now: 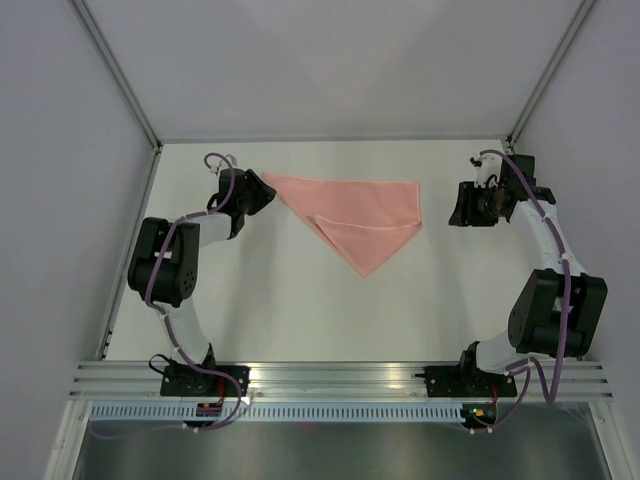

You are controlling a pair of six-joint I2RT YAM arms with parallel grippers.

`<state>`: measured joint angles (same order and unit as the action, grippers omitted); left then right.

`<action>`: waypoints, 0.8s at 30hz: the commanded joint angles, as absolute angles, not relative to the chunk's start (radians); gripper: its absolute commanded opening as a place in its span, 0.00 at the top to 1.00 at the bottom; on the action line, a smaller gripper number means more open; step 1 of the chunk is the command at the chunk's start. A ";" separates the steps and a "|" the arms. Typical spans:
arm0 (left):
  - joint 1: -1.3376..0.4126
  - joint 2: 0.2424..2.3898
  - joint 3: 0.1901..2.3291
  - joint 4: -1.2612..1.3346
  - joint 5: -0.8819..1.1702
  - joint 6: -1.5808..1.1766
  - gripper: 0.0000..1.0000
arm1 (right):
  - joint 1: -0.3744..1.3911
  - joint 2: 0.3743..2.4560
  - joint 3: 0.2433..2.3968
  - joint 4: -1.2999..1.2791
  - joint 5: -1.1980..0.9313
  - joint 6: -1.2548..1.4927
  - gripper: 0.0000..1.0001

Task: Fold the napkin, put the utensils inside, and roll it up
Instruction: Fold the napkin

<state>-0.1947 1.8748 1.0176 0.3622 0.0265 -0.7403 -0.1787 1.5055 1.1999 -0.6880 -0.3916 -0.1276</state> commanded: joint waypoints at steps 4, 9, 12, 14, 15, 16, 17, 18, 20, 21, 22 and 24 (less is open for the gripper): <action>-0.166 1.976 1.166 0.269 0.017 -0.798 0.46 | -0.167 1.480 1.197 -0.666 -0.405 -0.137 0.50; -0.158 2.072 1.265 0.210 0.020 -0.802 0.46 | -0.163 1.480 1.197 -0.664 -0.402 -0.135 0.50; -0.147 2.115 1.325 0.196 0.029 -0.814 0.46 | -0.161 1.483 1.195 -0.664 -0.399 -0.135 0.50; -0.141 2.129 1.342 0.189 0.029 -0.824 0.47 | -0.160 1.485 1.195 -0.663 -0.397 -0.138 0.50; -0.140 2.135 1.353 0.186 0.026 -0.824 0.47 | -0.156 1.485 1.195 -0.661 -0.396 -0.137 0.50; -0.137 2.152 1.379 0.167 0.023 -0.825 0.47 | -0.156 1.486 1.195 -0.663 -0.394 -0.137 0.50; -0.137 2.160 1.394 0.158 0.025 -0.821 0.48 | -0.155 1.488 1.195 -0.661 -0.391 -0.137 0.50; -0.137 2.170 1.408 0.152 0.025 -0.819 0.48 | -0.152 1.488 1.195 -0.661 -0.390 -0.138 0.50; -0.137 2.193 1.449 0.123 0.018 -0.815 0.50 | -0.147 1.491 1.195 -0.660 -0.385 -0.137 0.50; -0.135 2.200 1.460 0.117 0.020 -0.812 0.51 | -0.144 1.491 1.193 -0.660 -0.382 -0.137 0.50; -0.135 2.207 1.485 0.103 0.018 -0.807 0.52 | -0.143 1.491 1.193 -0.660 -0.382 -0.137 0.50; -0.137 2.226 1.514 0.091 0.017 -0.805 0.58 | -0.141 1.494 1.192 -0.658 -0.379 -0.135 0.50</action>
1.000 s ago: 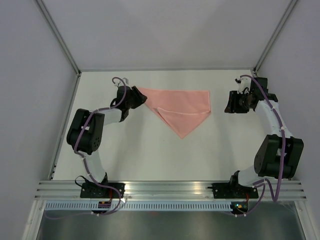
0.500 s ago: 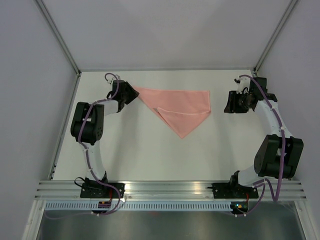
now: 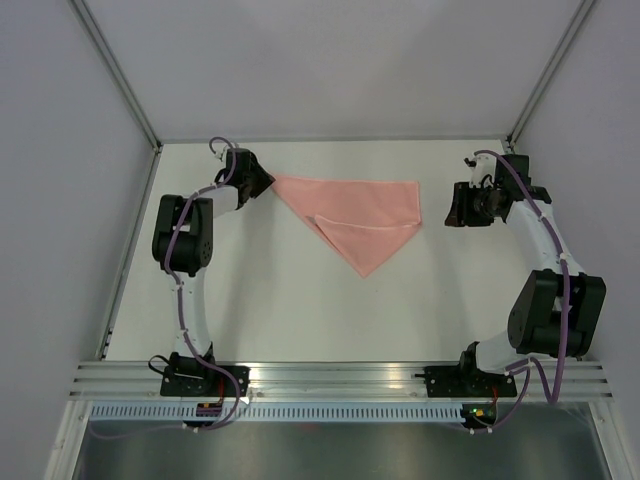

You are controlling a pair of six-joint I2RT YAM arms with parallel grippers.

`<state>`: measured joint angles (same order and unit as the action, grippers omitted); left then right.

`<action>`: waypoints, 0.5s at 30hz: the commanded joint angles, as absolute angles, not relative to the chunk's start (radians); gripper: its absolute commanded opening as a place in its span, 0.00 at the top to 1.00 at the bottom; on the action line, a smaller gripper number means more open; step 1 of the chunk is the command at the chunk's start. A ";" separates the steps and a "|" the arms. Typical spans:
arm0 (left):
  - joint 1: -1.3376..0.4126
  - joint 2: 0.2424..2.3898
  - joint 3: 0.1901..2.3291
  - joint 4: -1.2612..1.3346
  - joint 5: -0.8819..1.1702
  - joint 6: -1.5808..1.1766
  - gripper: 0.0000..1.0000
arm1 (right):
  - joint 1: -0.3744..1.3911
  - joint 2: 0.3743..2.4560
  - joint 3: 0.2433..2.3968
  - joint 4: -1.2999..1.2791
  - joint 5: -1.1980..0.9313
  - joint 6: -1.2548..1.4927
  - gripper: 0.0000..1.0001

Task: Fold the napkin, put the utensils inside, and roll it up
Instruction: Fold the napkin

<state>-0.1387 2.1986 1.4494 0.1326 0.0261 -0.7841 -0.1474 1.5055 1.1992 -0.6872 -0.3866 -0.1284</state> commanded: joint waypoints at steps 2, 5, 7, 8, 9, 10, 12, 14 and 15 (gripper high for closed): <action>-0.135 2.240 1.534 0.075 0.018 -0.801 0.65 | -0.140 1.496 1.193 -0.658 -0.377 -0.137 0.51; -0.137 2.256 1.557 0.064 0.014 -0.799 0.75 | -0.137 1.496 1.195 -0.657 -0.374 -0.138 0.51; -0.135 2.263 1.566 0.061 0.012 -0.799 0.81 | -0.133 1.496 1.195 -0.657 -0.373 -0.138 0.51; -0.132 2.261 1.566 0.063 0.015 -0.798 0.84 | -0.133 1.496 1.193 -0.657 -0.371 -0.137 0.51; -0.132 2.258 1.563 0.069 0.020 -0.795 0.86 | -0.130 1.496 1.193 -0.658 -0.370 -0.137 0.51; -0.132 2.249 1.560 0.087 0.023 -0.785 0.91 | -0.129 1.496 1.195 -0.655 -0.368 -0.138 0.50; -0.132 2.229 1.527 0.124 0.034 -0.775 0.96 | -0.124 1.497 1.193 -0.655 -0.365 -0.138 0.51; -0.132 2.181 1.488 0.179 0.041 -0.761 0.98 | -0.121 1.496 1.193 -0.653 -0.359 -0.140 0.51; -0.132 2.162 1.450 0.239 0.055 -0.752 0.98 | -0.118 1.497 1.192 -0.655 -0.357 -0.140 0.51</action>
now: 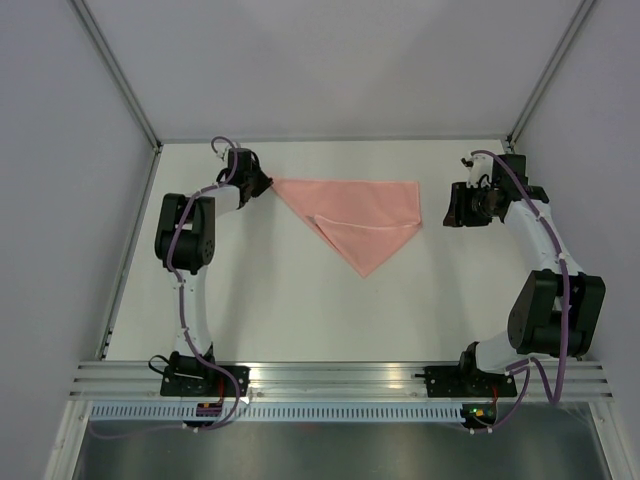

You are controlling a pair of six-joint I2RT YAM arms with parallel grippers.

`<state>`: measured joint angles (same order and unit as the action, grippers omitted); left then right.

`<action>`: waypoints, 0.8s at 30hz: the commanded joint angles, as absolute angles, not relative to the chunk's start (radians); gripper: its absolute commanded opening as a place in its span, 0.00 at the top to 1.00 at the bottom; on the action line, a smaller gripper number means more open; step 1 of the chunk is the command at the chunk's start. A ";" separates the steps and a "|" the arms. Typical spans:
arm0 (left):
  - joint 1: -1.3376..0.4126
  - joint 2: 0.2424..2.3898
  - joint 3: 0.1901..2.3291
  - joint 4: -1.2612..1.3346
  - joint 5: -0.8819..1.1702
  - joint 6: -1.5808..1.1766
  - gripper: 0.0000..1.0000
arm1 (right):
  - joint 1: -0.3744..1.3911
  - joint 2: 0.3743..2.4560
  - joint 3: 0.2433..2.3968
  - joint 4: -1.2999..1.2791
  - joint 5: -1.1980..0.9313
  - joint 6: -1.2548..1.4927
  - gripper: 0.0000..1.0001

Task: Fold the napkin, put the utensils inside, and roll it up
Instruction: Fold the napkin

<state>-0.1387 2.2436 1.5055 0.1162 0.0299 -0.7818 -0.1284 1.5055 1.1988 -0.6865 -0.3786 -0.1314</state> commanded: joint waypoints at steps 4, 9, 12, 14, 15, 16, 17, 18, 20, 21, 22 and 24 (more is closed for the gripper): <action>-0.133 2.080 1.361 0.391 0.123 -0.712 0.98 | -0.112 1.496 1.192 -0.652 -0.353 -0.140 0.51; -0.140 1.990 1.251 0.546 0.242 -0.701 0.98 | -0.098 1.496 1.192 -0.647 -0.336 -0.140 0.51; -0.162 1.962 1.198 0.658 0.358 -0.683 0.98 | -0.087 1.499 1.192 -0.644 -0.330 -0.140 0.51; -0.178 1.956 1.169 0.743 0.429 -0.661 0.98 | -0.080 1.500 1.192 -0.643 -0.321 -0.141 0.51; -0.198 1.947 1.143 0.756 0.477 -0.654 0.98 | -0.077 1.500 1.192 -0.641 -0.318 -0.141 0.51; -0.207 1.945 1.134 0.773 0.506 -0.637 0.98 | -0.075 1.502 1.190 -0.641 -0.314 -0.140 0.51; -0.216 1.947 1.126 0.797 0.544 -0.631 0.98 | -0.072 1.502 1.190 -0.641 -0.314 -0.141 0.51; -0.235 1.948 1.120 0.807 0.605 -0.614 0.98 | -0.072 1.502 1.190 -0.641 -0.314 -0.141 0.51; -0.253 1.948 1.114 0.808 0.655 -0.592 0.98 | -0.072 1.502 1.189 -0.640 -0.311 -0.141 0.51; -0.271 1.950 1.108 0.805 0.707 -0.575 0.98 | -0.072 1.502 1.189 -0.640 -0.311 -0.140 0.51; -0.281 1.950 1.106 0.799 0.733 -0.565 0.98 | -0.072 1.502 1.189 -0.640 -0.311 -0.140 0.51; -0.316 1.942 1.089 0.766 0.776 -0.514 0.98 | -0.071 1.502 1.189 -0.640 -0.311 -0.140 0.51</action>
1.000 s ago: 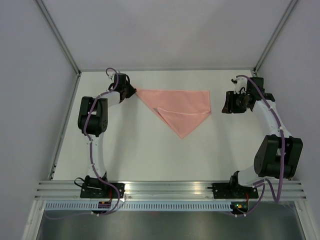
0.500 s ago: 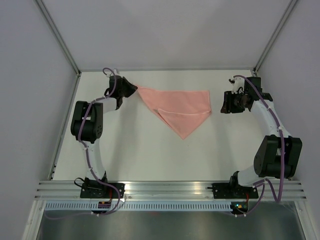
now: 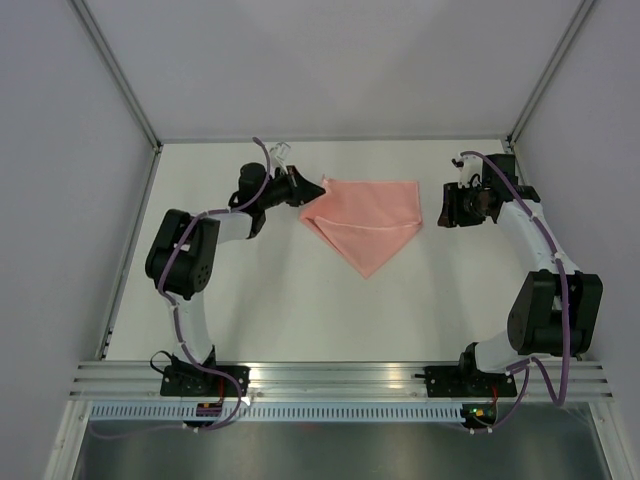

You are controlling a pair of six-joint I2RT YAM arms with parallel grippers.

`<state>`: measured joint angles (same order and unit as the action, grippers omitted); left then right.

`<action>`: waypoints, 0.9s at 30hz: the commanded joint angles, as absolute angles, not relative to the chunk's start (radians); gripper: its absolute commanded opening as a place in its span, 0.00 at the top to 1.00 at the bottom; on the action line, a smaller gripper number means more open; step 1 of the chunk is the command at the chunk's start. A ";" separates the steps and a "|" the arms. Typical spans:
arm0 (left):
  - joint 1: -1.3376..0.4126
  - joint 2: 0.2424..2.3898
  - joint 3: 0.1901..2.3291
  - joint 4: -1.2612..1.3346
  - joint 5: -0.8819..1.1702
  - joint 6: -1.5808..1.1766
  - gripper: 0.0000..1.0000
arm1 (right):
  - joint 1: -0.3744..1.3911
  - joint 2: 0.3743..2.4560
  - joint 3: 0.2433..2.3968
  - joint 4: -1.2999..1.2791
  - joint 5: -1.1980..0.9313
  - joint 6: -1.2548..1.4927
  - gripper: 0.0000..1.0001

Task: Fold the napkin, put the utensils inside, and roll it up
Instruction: Fold the napkin

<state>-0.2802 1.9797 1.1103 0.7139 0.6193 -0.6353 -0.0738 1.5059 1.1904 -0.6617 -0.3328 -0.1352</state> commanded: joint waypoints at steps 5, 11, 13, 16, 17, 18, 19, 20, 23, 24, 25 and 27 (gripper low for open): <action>-0.412 1.901 1.065 0.600 0.763 -0.350 0.98 | -0.069 1.502 1.189 -0.640 -0.310 -0.141 0.51; -0.508 1.878 1.008 0.492 0.672 -0.222 0.98 | -0.068 1.497 1.187 -0.641 -0.311 -0.140 0.51; -0.532 1.871 1.000 0.476 0.646 -0.198 0.98 | -0.068 1.497 1.189 -0.640 -0.311 -0.138 0.51; -0.567 1.873 0.989 0.445 0.604 -0.163 0.98 | -0.066 1.497 1.189 -0.641 -0.311 -0.140 0.51; -0.577 1.875 0.986 0.436 0.585 -0.157 0.98 | -0.064 1.499 1.189 -0.641 -0.311 -0.141 0.51; -0.592 1.881 0.985 0.431 0.577 -0.147 0.98 | -0.064 1.499 1.189 -0.641 -0.311 -0.140 0.51; -0.600 1.882 0.983 0.430 0.572 -0.144 0.98 | -0.064 1.499 1.189 -0.641 -0.308 -0.140 0.51; -0.613 1.885 0.976 0.433 0.560 -0.143 0.98 | -0.061 1.500 1.189 -0.641 -0.308 -0.141 0.51; -0.638 1.885 0.962 0.440 0.535 -0.138 0.98 | -0.060 1.502 1.189 -0.641 -0.307 -0.141 0.51; -0.644 1.887 0.960 0.442 0.531 -0.137 0.98 | -0.058 1.505 1.189 -0.641 -0.307 -0.143 0.51; -0.655 1.885 0.957 0.440 0.516 -0.135 0.98 | -0.057 1.505 1.189 -0.643 -0.305 -0.144 0.51; -0.667 1.885 0.956 0.440 0.506 -0.130 0.98 | -0.055 1.506 1.189 -0.644 -0.305 -0.143 0.51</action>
